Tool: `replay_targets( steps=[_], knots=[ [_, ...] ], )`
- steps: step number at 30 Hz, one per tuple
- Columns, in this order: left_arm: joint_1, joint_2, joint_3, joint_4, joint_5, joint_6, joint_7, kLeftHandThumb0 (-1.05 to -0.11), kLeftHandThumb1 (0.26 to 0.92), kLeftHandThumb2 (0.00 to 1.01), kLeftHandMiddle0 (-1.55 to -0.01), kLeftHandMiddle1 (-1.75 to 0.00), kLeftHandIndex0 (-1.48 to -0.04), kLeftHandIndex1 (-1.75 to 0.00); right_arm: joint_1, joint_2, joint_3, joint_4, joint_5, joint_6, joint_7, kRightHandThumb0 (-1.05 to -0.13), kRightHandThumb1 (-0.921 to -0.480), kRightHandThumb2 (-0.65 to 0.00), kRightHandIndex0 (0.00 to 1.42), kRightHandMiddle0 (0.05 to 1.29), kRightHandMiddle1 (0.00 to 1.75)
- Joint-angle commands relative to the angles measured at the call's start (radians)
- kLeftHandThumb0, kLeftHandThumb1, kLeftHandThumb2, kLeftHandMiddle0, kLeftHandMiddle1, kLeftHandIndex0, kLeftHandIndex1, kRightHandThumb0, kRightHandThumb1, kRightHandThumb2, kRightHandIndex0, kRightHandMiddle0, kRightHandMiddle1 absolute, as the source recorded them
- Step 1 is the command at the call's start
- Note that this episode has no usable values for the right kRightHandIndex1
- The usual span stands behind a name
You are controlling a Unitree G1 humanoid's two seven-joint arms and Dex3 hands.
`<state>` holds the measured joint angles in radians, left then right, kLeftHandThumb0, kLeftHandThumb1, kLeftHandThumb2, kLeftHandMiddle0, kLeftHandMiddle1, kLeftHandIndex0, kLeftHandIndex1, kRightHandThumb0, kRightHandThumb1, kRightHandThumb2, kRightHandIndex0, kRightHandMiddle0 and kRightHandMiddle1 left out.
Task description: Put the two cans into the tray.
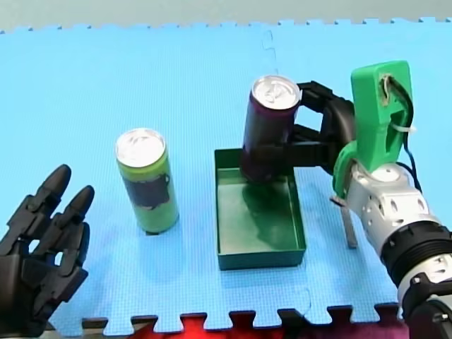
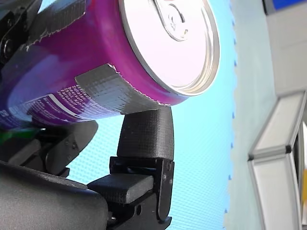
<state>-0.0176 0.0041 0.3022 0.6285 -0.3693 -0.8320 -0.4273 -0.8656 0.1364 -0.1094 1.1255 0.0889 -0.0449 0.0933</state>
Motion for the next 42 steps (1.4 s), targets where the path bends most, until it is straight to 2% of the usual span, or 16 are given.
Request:
replay_targets(
  steps=[1, 10, 14, 17, 20, 23, 32, 38, 42],
  knots=[
    [0.008, 0.002, -0.001, -0.014, -0.004, 0.004, 0.004, -1.048, 0.921, 0.57, -0.55, 0.0, -0.48, 0.0, -0.014, -0.004, -0.003, -0.007, 0.001, -0.009, -0.002, -0.205, -0.807, 0.0, 0.91, 0.51, 1.75],
    [0.035, 0.008, -0.003, -0.062, -0.006, 0.019, 0.009, -1.048, 0.921, 0.58, -0.54, 0.0, -0.48, 0.0, 0.017, -0.002, 0.003, -0.013, -0.014, -0.046, -0.009, -0.201, -0.807, 0.0, 0.91, 0.51, 1.75],
    [0.049, 0.007, -0.008, -0.083, -0.004, 0.028, 0.014, -1.048, 0.921, 0.58, -0.54, 0.0, -0.48, 0.0, 0.036, -0.009, 0.022, 0.001, -0.045, -0.087, -0.016, -0.2, -0.807, 0.0, 0.91, 0.51, 1.75],
    [0.052, 0.007, -0.011, -0.091, -0.004, 0.033, 0.017, -1.048, 0.921, 0.59, -0.53, 0.0, -0.47, 0.0, 0.053, -0.015, 0.036, 0.021, -0.072, -0.133, -0.022, -0.202, -0.807, 0.0, 0.91, 0.52, 1.75],
    [0.054, 0.007, -0.013, -0.097, -0.002, 0.038, 0.021, -1.048, 0.921, 0.59, -0.53, 0.0, -0.47, 0.0, 0.064, -0.018, 0.043, 0.036, -0.087, -0.171, -0.026, -0.205, -0.807, 0.0, 0.92, 0.52, 1.75],
    [0.059, 0.007, -0.015, -0.104, -0.001, 0.041, 0.024, -1.048, 0.921, 0.59, -0.53, 0.0, -0.47, 0.0, 0.07, -0.018, 0.045, 0.045, -0.096, -0.195, -0.031, -0.209, -0.807, 0.0, 0.92, 0.53, 1.75],
    [0.075, 0.007, -0.017, -0.125, -0.006, 0.053, 0.025, -1.048, 0.921, 0.6, -0.52, 0.0, -0.47, 0.0, 0.085, -0.018, 0.046, 0.053, -0.101, -0.235, -0.025, -0.228, -0.81, -0.002, 0.92, 0.54, 1.75],
    [0.083, 0.007, -0.017, -0.137, -0.01, 0.059, 0.023, -1.048, 0.921, 0.61, -0.52, 0.0, -0.47, 0.0, 0.095, -0.019, 0.045, 0.058, -0.1, -0.247, -0.018, -0.241, -0.814, -0.003, 0.93, 0.55, 1.75],
    [0.089, 0.007, -0.017, -0.145, -0.013, 0.06, 0.022, -1.048, 0.921, 0.61, -0.52, 0.0, -0.46, 0.0, 0.104, -0.015, 0.036, 0.06, -0.089, -0.251, -0.006, -0.247, -0.816, -0.004, 0.93, 0.55, 1.75]
  ],
)
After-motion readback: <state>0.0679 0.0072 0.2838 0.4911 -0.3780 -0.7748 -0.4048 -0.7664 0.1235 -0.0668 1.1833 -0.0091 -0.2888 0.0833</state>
